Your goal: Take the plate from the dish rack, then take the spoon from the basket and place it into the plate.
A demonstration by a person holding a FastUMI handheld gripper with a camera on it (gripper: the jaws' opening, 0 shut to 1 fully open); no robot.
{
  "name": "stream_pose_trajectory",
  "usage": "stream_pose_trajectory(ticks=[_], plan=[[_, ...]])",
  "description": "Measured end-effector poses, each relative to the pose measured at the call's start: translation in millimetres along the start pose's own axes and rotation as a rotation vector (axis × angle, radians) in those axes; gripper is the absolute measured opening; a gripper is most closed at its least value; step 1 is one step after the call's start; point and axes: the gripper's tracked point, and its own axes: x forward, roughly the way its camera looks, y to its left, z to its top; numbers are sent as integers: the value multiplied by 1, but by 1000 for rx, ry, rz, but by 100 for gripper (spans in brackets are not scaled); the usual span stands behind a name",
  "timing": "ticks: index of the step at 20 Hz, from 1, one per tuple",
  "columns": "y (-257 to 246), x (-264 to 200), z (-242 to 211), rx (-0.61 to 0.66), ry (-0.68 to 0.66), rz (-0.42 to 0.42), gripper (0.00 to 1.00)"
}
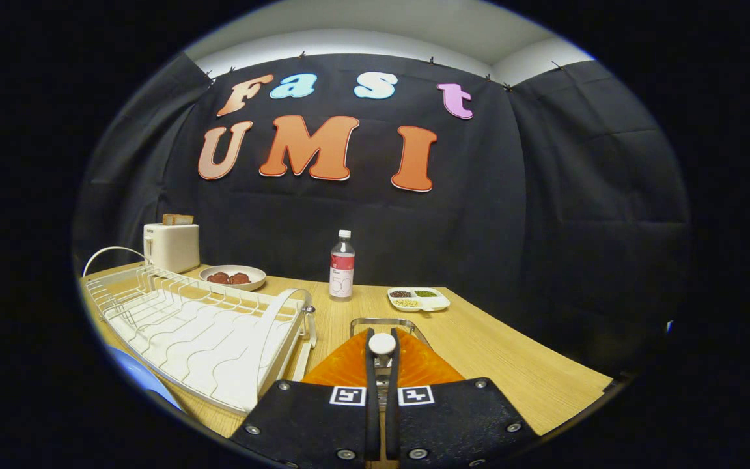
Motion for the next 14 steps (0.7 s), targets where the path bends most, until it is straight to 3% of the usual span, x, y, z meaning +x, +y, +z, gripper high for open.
stream_pose_trajectory(ticks=[7,14], plan=[[-12,-16,39,-12,-48,-9,4],[-6,-76,104,-25,-130,9,3]])
